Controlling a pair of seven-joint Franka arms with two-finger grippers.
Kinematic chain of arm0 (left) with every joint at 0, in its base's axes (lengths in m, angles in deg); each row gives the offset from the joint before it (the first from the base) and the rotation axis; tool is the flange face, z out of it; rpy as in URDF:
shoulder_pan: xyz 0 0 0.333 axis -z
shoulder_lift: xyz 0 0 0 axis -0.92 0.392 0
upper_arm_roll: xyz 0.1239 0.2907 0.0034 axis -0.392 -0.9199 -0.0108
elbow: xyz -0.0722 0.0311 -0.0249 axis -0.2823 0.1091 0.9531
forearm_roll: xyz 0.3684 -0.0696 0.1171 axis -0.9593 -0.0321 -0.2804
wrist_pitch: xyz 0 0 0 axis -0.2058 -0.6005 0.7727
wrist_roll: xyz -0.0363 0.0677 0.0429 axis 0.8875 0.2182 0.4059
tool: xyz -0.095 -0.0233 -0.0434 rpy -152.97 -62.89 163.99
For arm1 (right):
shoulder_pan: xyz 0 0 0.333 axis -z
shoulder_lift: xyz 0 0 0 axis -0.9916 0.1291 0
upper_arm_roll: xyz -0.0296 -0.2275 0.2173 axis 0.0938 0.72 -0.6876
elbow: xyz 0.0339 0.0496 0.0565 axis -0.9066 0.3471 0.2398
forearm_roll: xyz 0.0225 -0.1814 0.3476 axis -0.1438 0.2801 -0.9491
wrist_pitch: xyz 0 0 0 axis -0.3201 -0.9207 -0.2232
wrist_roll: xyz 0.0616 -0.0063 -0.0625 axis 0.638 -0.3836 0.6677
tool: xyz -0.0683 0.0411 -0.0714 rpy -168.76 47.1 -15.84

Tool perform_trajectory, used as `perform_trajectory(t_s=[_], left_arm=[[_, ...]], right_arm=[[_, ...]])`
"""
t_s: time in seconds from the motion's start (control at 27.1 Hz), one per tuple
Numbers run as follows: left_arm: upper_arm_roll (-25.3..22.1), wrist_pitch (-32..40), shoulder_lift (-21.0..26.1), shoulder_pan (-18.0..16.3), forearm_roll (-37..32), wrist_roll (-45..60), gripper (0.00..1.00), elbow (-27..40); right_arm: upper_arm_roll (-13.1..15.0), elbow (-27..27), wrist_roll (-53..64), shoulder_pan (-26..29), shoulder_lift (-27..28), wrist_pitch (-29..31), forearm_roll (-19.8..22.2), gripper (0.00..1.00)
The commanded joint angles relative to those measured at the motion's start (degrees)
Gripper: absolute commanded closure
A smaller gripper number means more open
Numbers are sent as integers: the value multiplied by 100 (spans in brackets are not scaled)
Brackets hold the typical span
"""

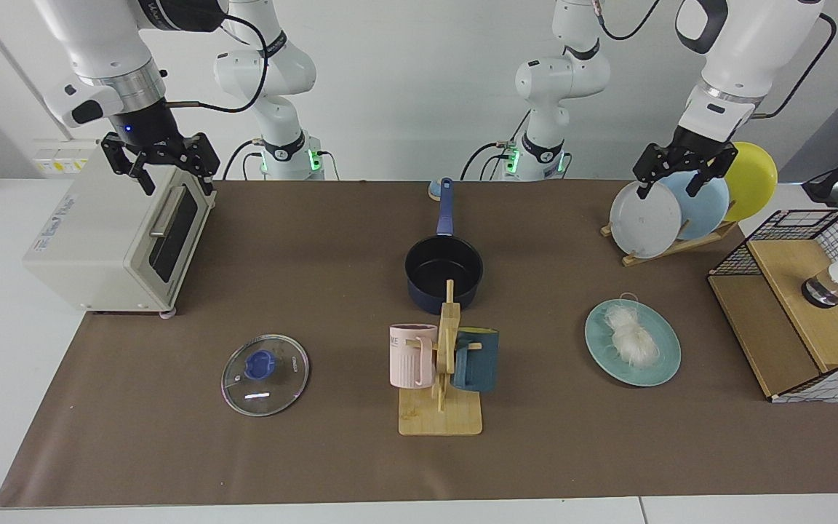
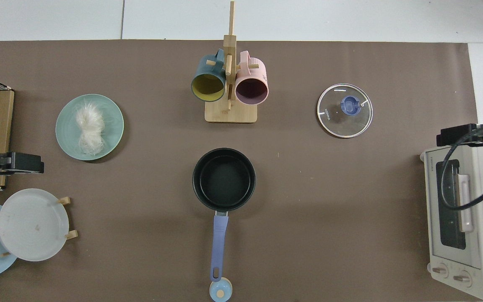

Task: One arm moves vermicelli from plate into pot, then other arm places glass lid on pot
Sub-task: 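Move the left gripper toward the vermicelli on the blue plate, then grasp the vermicelli with the left gripper while the right gripper reaches the lid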

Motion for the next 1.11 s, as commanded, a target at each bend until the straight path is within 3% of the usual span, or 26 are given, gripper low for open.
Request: perform_trajectory(t_s=[0.0, 0.15, 0.37, 0.55, 0.74, 0.96, 1.07], left_arm=[[-73, -544, 317, 16, 8, 68, 0, -53], [-73, -834, 765, 7, -19, 288, 0, -324], [-73, -1089, 1889, 25, -141, 876, 0, -1080], [-125, -1617, 2005, -72, -133, 912, 0, -1081], [-117, -1801, 2672, 16, -264, 1053, 0, -1169], [-108, -1907, 2936, -11, -282, 1211, 0, -1187], [-73, -1986, 3418, 16, -300, 1631, 0, -1519]], right_arm=[[-22, 19, -77, 43, -48, -30, -142, 0], [-22, 19, -77, 43, -48, -30, -142, 0], [-22, 19, -77, 43, -48, -21, -142, 0], [-13, 19, -77, 43, -48, -30, -142, 0], [-13, 19, -86, 95, -48, -48, -72, 0], [31, 81, -86, 113, -75, -153, -98, 0], [22, 160, -112, 52, -92, -127, -124, 0]])
